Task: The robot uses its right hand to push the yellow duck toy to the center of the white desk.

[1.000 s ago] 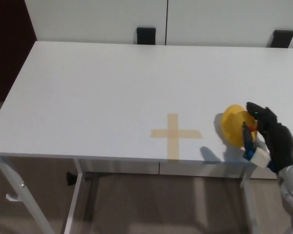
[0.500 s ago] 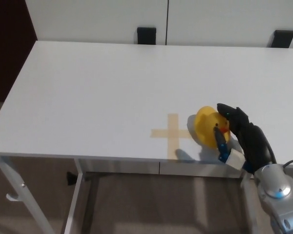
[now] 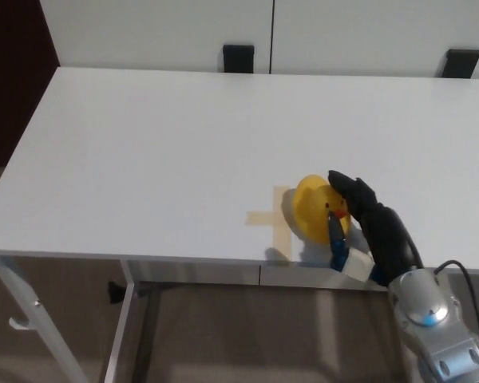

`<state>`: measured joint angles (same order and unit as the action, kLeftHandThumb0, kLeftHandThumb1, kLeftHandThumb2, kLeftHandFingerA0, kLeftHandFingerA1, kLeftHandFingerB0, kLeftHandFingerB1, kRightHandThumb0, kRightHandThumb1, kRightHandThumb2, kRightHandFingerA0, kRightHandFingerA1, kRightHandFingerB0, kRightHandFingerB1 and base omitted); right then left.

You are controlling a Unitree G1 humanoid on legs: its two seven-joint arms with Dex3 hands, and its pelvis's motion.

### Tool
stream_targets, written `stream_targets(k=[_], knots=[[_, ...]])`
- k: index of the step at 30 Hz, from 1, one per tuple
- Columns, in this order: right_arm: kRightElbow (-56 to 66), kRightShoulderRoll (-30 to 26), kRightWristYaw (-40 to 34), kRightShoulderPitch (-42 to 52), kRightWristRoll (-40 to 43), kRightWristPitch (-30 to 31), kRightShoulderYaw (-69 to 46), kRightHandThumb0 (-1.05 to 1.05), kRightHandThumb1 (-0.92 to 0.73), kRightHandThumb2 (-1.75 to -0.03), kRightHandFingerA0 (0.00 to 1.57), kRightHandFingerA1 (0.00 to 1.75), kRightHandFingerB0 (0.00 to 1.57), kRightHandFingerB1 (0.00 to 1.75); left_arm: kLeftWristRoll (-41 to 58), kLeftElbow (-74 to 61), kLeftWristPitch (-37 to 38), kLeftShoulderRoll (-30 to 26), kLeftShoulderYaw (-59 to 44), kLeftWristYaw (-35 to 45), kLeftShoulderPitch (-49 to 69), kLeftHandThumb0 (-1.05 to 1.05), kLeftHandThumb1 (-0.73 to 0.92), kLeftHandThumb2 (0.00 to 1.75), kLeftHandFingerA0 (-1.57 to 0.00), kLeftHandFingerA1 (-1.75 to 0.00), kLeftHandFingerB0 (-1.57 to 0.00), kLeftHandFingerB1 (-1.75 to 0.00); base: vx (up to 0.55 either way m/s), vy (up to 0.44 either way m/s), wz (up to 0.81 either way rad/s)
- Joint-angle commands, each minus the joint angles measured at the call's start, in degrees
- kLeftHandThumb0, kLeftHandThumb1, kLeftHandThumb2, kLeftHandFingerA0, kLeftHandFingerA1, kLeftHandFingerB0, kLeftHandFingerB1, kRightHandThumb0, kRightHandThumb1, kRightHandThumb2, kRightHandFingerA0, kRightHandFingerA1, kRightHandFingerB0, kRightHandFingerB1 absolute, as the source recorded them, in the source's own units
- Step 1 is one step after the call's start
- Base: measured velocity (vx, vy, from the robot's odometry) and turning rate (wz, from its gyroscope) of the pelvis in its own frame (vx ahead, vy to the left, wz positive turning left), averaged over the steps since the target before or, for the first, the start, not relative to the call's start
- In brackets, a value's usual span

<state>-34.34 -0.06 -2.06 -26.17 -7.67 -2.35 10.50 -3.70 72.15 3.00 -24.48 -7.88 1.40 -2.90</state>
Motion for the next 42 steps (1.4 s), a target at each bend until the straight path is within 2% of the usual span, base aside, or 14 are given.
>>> stream_targets(k=[1,10,11,14,15,20,21,23,24,27,30,39,40,42], knots=[[-0.41,1.96,0.95,-0.04,-1.33,4.14,1.56,-0.87,-0.86,-1.26,0.00,0.31,0.04,0.16,0.24,-0.11,-0.06,-0.03,-0.03,0.16,-0.14,0.46,-0.34,1.68,-1.26,-1.00,-1.34,-1.05,0.00,0.000,0.00],[-0.57,3.39,1.66,-0.65,-0.77,4.33,0.99,-0.89,-0.86,-1.25,0.00,0.29,0.05,0.15,0.01,0.26,0.82,-0.02,0.19,0.38,0.05,0.67,-0.33,1.74,-1.23,-0.96,-1.31,-1.04,0.00,0.000,0.00],[-0.43,3.52,1.63,-0.74,-0.91,4.72,1.08,-0.88,-0.92,-0.84,0.00,0.41,0.00,0.31,-0.02,0.26,0.68,-0.01,0.23,0.35,0.01,0.58,-0.32,1.69,-1.27,-0.97,-1.30,-1.02,0.00,0.000,0.00],[-0.23,3.72,1.58,-0.88,-1.12,5.33,1.21,-0.88,-0.92,-0.84,0.00,0.41,0.00,0.31,-0.04,0.27,0.46,0.01,0.29,0.30,-0.05,0.58,-0.32,1.69,-1.27,-0.97,-1.30,-1.02,0.00,0.000,0.00],[-0.43,3.95,1.51,-0.93,-1.11,5.12,1.24,-0.92,-0.85,-1.25,0.00,0.32,0.09,0.15,-0.12,0.10,0.50,-0.01,0.44,0.38,0.03,0.52,-0.35,1.73,-1.27,-0.98,-1.27,-1.04,0.00,0.000,0.00],[-1.10,4.51,1.46,-1.09,-1.01,4.46,1.22,-0.89,-0.83,-1.24,0.03,0.36,0.09,0.18,-0.18,-0.15,0.62,-0.10,0.66,0.48,0.16,0.60,-0.31,1.72,-1.17,-0.95,-1.29,-1.04,0.00,0.000,0.00],[-0.95,4.67,1.66,-0.78,-0.88,4.26,1.13,-0.91,-0.92,-0.84,0.00,0.40,0.02,0.27,-0.33,0.33,0.66,-0.27,0.83,0.47,0.02,0.48,-0.34,1.64,-1.28,-0.97,-1.35,-1.07,0.00,0.000,0.00],[-0.92,4.69,1.69,-0.75,-0.90,4.25,1.10,-0.91,-0.92,-0.84,0.00,0.40,0.02,0.27,-0.34,0.38,0.66,-0.29,0.86,0.46,0.00,0.48,-0.34,1.64,-1.28,-0.97,-1.35,-1.07,0.00,0.000,0.00],[-0.92,4.78,1.68,-0.75,-0.92,4.29,1.08,-0.89,-0.82,-1.23,0.03,0.35,0.09,0.17,-0.28,0.15,0.55,-0.24,0.87,0.44,0.01,0.56,-0.38,1.71,-1.30,-0.95,-1.32,-1.00,0.00,0.000,0.00],[-0.20,5.20,1.72,-0.93,-1.13,5.20,1.36,-0.89,-0.82,-1.24,0.00,0.40,0.05,0.23,0.00,0.04,0.75,-0.14,0.72,0.57,0.09,0.40,-0.42,1.63,-1.29,-0.94,-1.38,-1.05,0.00,0.000,0.00],[-0.67,5.63,1.72,-1.27,-1.38,4.81,1.71,-0.95,-0.83,-1.25,0.00,0.39,0.10,0.19,-0.05,0.07,0.56,-0.12,0.79,0.53,0.16,0.65,-0.34,1.75,-1.34,-1.02,-1.24,-1.07,0.00,0.000,0.00],[-0.90,5.52,1.28,-1.64,-2.38,3.40,2.54,-0.79,-0.75,-1.23,0.00,0.43,0.00,0.23,-0.08,0.15,0.30,0.01,0.84,0.47,0.32,0.69,-0.29,1.74,-1.19,-0.95,-1.23,-0.97,0.00,0.000,0.00],[-0.36,5.11,0.84,-1.31,-2.73,3.55,2.57,-0.93,-0.79,-1.10,0.00,0.31,0.00,0.15,-0.17,0.06,0.32,-0.06,0.96,0.69,0.47,0.68,-0.33,1.75,-1.19,-0.94,-1.22,-0.97,0.00,0.000,0.00],[-0.40,3.51,-4.08,-0.84,-7.10,2.67,4.06,-1.01,-0.89,-1.26,0.00,0.26,0.00,0.08,-0.09,-0.05,0.38,-0.01,0.93,0.79,0.75,0.63,-0.29,1.69,-1.24,-1.00,-1.28,-1.07,0.00,0.000,0.00]])
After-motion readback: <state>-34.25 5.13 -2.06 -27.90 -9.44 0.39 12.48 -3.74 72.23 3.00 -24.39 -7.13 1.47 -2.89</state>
